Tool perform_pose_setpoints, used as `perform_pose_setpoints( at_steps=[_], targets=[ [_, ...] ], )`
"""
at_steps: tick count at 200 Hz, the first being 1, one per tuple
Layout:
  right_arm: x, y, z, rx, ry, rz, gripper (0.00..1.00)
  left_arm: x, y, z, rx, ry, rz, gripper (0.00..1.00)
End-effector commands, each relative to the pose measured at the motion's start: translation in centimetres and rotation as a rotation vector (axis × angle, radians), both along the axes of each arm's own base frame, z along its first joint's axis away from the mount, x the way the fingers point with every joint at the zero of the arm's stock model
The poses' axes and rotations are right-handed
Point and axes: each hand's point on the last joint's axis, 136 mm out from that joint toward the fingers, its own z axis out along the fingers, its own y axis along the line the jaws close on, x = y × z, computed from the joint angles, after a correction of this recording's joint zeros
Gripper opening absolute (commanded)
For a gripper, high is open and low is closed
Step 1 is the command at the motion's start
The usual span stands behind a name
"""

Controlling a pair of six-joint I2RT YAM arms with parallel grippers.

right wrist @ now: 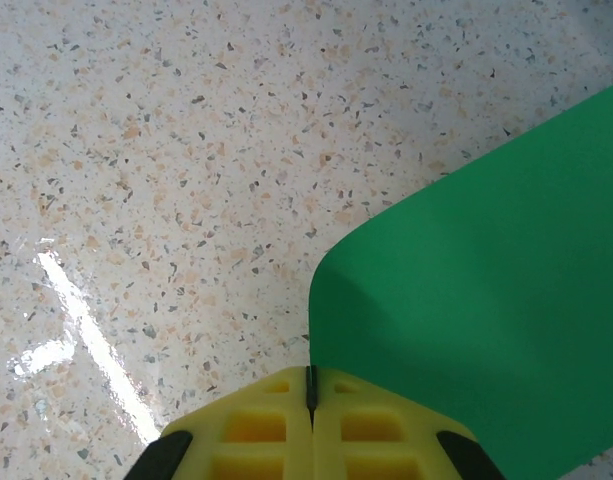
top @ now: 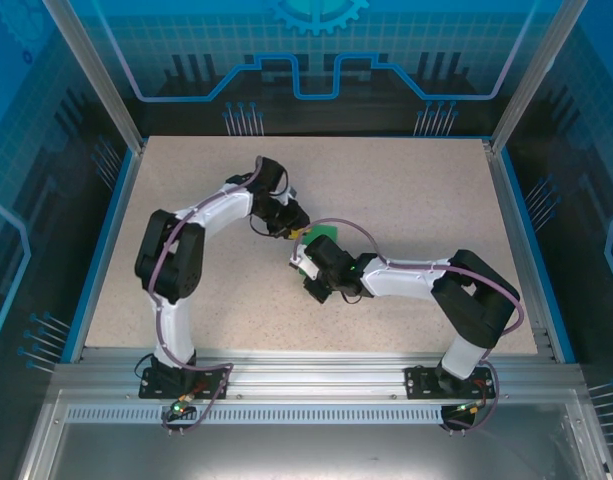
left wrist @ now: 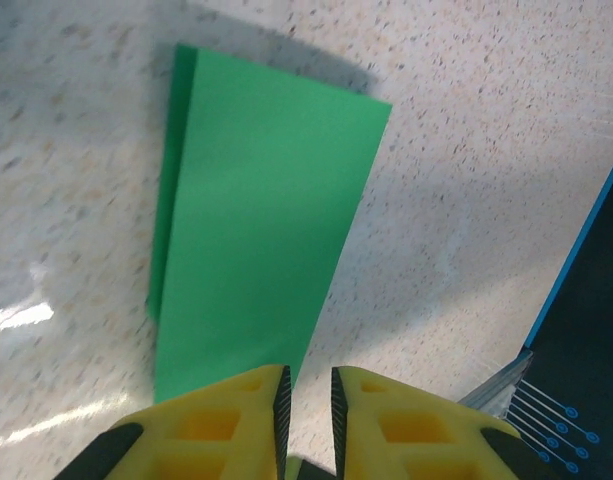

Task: Fold a paper plane with a square sheet of paper (fold left side to right side)
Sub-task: Third fold the triangle at the center of the table.

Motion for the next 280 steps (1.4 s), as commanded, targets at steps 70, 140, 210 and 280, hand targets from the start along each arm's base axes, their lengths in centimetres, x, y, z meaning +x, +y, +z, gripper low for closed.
perform_pose_setpoints(
  at_steps=[70, 140, 210, 280],
  targets=[
    [-0.3, 0.1, 0.6, 0.046, 0.086, -0.004, 0.02, -0.3, -2.7, -6.7, 0.077, 0.103, -0.112, 0.19],
    [-0.1, 0.3, 1.4, 0.154, 0.212, -0.028, 0.02, -1.7, -1.8, -9.1, 0.166, 0.126, -0.147, 0.18],
    [-0.5, 0.2, 0.4, 0.135, 0.3, -0.018, 0.03, -1.7, -2.0, -8.5, 0.153, 0.111, -0.156, 0.17],
    [-0.2, -0.3, -0.3, 0.103, 0.291, -0.029, 0.03, -1.1, -4.0, -1.2, 0.016, -0.001, -0.193, 0.24]
  ],
)
